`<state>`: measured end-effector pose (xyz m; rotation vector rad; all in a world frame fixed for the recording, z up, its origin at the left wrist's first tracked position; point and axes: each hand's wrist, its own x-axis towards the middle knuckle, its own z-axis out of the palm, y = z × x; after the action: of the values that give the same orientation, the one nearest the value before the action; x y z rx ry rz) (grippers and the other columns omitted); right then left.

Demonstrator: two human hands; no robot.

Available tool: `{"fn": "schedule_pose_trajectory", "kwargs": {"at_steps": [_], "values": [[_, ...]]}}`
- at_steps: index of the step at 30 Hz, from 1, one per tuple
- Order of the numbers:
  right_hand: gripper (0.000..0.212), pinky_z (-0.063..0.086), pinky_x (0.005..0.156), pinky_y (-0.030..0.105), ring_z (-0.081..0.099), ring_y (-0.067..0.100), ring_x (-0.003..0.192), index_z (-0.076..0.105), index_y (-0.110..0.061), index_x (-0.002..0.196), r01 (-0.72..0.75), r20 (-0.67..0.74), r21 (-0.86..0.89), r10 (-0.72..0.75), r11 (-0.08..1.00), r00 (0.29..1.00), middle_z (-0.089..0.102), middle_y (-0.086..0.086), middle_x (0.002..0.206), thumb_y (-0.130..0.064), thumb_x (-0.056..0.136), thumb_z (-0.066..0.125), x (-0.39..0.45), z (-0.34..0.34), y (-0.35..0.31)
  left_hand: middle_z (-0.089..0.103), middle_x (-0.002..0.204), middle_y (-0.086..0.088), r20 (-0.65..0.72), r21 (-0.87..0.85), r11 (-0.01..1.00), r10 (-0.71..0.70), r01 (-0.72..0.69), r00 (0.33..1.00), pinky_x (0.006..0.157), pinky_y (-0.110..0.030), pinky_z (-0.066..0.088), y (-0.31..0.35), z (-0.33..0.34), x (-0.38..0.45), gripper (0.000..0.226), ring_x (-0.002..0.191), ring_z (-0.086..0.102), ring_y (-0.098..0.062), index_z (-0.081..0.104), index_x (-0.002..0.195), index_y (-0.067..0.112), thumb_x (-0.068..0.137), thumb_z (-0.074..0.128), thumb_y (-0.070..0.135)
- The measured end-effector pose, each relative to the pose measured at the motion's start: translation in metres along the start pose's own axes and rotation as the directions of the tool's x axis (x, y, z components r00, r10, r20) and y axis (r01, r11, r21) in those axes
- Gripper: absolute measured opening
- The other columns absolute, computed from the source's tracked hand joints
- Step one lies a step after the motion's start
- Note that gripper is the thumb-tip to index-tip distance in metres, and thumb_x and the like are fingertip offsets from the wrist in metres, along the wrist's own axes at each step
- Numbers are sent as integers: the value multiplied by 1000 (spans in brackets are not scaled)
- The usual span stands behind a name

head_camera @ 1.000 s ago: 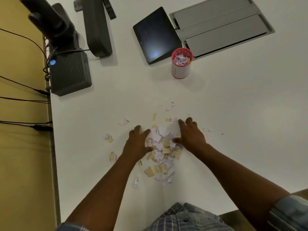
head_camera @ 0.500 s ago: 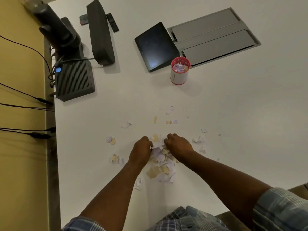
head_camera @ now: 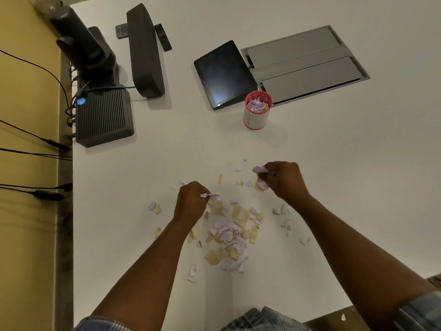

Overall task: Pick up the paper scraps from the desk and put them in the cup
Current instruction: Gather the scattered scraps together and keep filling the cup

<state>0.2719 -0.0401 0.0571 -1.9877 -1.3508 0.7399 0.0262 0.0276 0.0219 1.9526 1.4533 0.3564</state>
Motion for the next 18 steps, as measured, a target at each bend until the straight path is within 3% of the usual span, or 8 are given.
{"fn": "schedule_pose_trajectory", "kwargs": {"at_steps": [3, 5, 7, 10, 13, 16, 18], "values": [[12, 43, 61, 1, 61, -15, 67, 75, -17, 75, -76, -79, 102, 84, 992, 993, 70, -14, 78, -9, 80, 68, 29, -21, -11, 72, 73, -14, 6, -14, 1000, 3, -3, 1000, 64, -31, 55, 5, -1, 10, 9, 71, 69, -23, 74, 68, 2, 75, 70, -2], [7, 48, 63, 10, 63, -3, 64, 77, -17, 85, -94, -128, 120, 110, 988, 986, 72, -7, 77, -19, 82, 70, 53, -33, -18, 71, 67, -14, 21, -48, 999, -21, 22, 1000, 62, -34, 57, 6, 0, 15, 15, 68, 70, -23, 72, 63, 2, 77, 68, -3], [15, 48, 61, 20, 62, 9, 61, 76, -16, 82, -128, -178, 98, 144, 987, 973, 70, 0, 70, -30, 82, 72, 81, -43, -21, 72, 69, -14, 48, -76, 996, -48, 51, 998, 65, -35, 58, 7, 0, 19, 15, 71, 70, -22, 71, 63, 0, 77, 67, -4], [19, 48, 58, 19, 60, 8, 57, 75, -14, 82, -140, -221, 116, 163, 983, 962, 69, 2, 67, -32, 81, 69, 126, -53, -23, 71, 64, -13, 65, -75, 996, -45, 50, 997, 64, -28, 56, 8, 1, 21, 14, 66, 69, -18, 71, 63, 0, 77, 70, -2], [29, 43, 54, 17, 56, 13, 55, 70, -1, 74, -84, -272, 43, 92, 996, 958, 65, 14, 65, -26, 87, 63, 165, -53, -26, 70, 59, -12, 79, -104, 992, -67, 75, 995, 60, -26, 56, 6, 0, 22, 18, 63, 70, -17, 69, 59, 1, 77, 68, -2], [33, 32, 47, 4, 50, 9, 51, 59, -7, 59, -51, -281, -42, 37, 998, 959, 54, 4, 55, -22, 89, 61, 191, -43, -25, 71, 61, -8, 80, -117, 991, -53, 62, 995, 54, -18, 52, 3, 1, 22, 19, 61, 66, -6, 70, 59, 2, 77, 68, -2], [28, 36, 58, 5, 57, 13, 58, 63, -5, 68, -41, -202, -183, 3, 982, 979, 60, 6, 64, -22, 90, 60, 206, -33, -23, 70, 63, -12, 86, -83, 996, -35, 42, 996, 51, -16, 48, 2, 1, 23, 19, 61, 65, -10, 68, 60, -2, 78, 69, 0]]}}
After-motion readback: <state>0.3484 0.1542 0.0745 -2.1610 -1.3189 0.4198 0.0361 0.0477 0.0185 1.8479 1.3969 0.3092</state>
